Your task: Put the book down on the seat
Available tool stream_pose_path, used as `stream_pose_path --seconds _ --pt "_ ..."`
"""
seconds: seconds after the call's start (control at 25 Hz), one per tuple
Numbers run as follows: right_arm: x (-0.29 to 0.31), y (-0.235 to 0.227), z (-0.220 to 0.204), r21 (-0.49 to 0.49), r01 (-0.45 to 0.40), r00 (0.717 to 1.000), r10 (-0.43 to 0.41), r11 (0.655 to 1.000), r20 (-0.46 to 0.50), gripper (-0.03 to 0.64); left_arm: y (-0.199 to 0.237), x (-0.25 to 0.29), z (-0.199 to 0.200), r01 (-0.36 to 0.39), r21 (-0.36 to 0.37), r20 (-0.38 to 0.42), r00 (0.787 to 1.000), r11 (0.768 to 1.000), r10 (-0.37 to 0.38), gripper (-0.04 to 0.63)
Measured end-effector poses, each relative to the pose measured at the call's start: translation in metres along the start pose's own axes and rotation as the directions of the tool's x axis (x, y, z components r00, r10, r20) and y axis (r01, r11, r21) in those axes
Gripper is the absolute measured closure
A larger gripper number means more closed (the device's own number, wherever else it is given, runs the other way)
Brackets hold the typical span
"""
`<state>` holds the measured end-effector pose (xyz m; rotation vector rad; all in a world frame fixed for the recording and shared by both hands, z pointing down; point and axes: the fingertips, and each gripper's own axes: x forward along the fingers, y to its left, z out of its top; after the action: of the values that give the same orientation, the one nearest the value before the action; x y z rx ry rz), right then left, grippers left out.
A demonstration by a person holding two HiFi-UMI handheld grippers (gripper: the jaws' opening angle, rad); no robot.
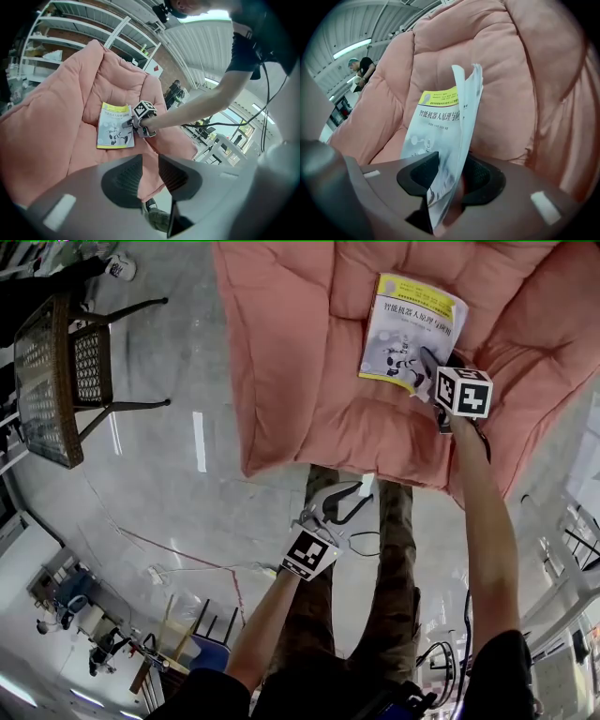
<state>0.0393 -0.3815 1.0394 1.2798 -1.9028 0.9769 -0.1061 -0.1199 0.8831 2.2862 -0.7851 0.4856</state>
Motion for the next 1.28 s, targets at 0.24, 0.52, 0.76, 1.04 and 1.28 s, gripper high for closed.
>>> stream_pose_path --seconds 0.24,0.52,0.76,1.04,1.28 --pt "-0.028 -0.015 -0.019 0.004 0.081 0.996 -0.081 0.997 0.029 0.492 -0.013 0.007 -0.004 0.025 0.039 -0.011 1.0 0.999 -0.024 0.492" --pt "-0.07 0.031 -0.064 -0.055 0.036 0.996 -0.031 0.998 0.087 0.572 -0.005 0.015 0.005 -0.1 0.133 0.0 0.995 0.986 0.101 0.554" --pt "-0.101 0.066 -0.118 -0.054 -0.013 0.997 0.017 0.998 0.08 0.604 0.011 0.017 0.008 -0.221 0.137 0.003 0.975 0.966 0.223 0.588" --pt "-0.153 0.098 -0.099 -0.066 -0.082 0.981 0.093 0.994 0.172 0.604 0.01 0.009 0.019 -0.305 0.183 -0.019 0.949 0.935 0.313 0.595" --pt "-0.204 0.118 -0.06 -0.112 -0.087 0.962 0.113 0.99 0.248 0.604 0.001 -0.001 0.056 -0.31 0.227 -0.001 0.948 0.923 0.319 0.595"
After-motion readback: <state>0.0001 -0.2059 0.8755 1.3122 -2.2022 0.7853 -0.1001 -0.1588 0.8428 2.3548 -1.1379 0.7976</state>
